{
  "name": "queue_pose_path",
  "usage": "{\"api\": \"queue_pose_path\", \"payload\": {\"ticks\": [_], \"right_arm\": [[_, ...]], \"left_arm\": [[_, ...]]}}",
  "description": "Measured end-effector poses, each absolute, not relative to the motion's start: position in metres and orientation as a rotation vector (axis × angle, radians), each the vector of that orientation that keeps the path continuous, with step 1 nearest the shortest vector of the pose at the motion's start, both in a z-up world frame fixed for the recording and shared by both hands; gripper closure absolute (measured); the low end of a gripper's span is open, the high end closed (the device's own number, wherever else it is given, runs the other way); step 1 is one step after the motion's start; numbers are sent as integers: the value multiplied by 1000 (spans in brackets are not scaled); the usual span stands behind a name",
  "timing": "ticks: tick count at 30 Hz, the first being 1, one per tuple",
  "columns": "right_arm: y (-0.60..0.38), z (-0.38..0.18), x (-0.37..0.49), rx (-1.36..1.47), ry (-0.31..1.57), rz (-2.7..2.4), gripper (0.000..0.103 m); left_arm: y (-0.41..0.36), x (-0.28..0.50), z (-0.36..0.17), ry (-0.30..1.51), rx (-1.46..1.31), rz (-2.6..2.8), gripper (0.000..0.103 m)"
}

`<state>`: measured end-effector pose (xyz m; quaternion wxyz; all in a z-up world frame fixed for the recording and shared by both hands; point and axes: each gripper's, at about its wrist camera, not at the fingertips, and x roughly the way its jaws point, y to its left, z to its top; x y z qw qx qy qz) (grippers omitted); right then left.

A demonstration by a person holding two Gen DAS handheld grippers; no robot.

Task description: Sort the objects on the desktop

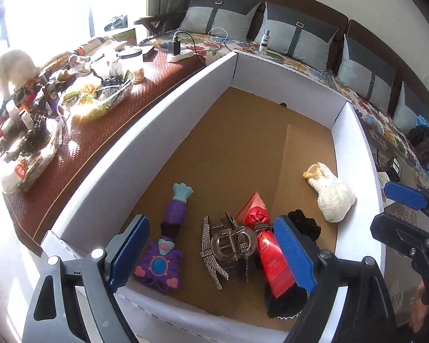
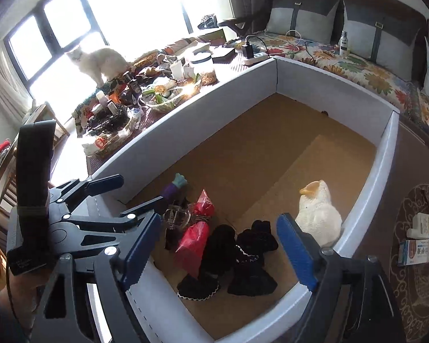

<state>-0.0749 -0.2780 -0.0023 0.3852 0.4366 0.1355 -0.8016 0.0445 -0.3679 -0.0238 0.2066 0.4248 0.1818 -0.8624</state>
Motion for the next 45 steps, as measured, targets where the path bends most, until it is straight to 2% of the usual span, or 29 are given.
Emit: {"api": "queue_pose_path", "payload": {"ticks": [3, 7, 15, 20, 27, 32, 35, 38, 41, 45], "right_arm": [[-236, 6, -85, 1050, 325, -2147, 17], [-162, 9, -100, 973, 315, -2329, 6], [9, -51, -123, 1120, 442, -2565, 6], [101, -72, -124, 1215, 429, -2667, 6], [158, -84, -124, 1305, 342, -2742, 6], [163, -99, -116, 1333, 350, -2730, 6], [164, -99, -113, 1310, 340, -2738, 5], [166, -101, -116, 1334, 316, -2734, 0], [171, -103, -119, 1358, 243, -2711, 0], [170, -104, -117, 1358, 244, -2712, 0]], "left_arm": [[-352, 44, -11, 499, 1111, -2436, 14], [-314, 44, 9, 460, 1041, -2528, 14], [-207, 31, 46, 433, 994, -2800, 14], [-133, 10, 50, 424, 1060, -2954, 14], [-40, -31, -19, 329, 1321, -2971, 14], [-13, -53, -69, 251, 1459, -2883, 14], [-8, -61, -82, 210, 1476, -2853, 14], [-9, -71, -89, 177, 1471, -2823, 14], [-14, -80, -94, 198, 1464, -2798, 14], [-18, -89, -101, 223, 1474, -2766, 14]]}}
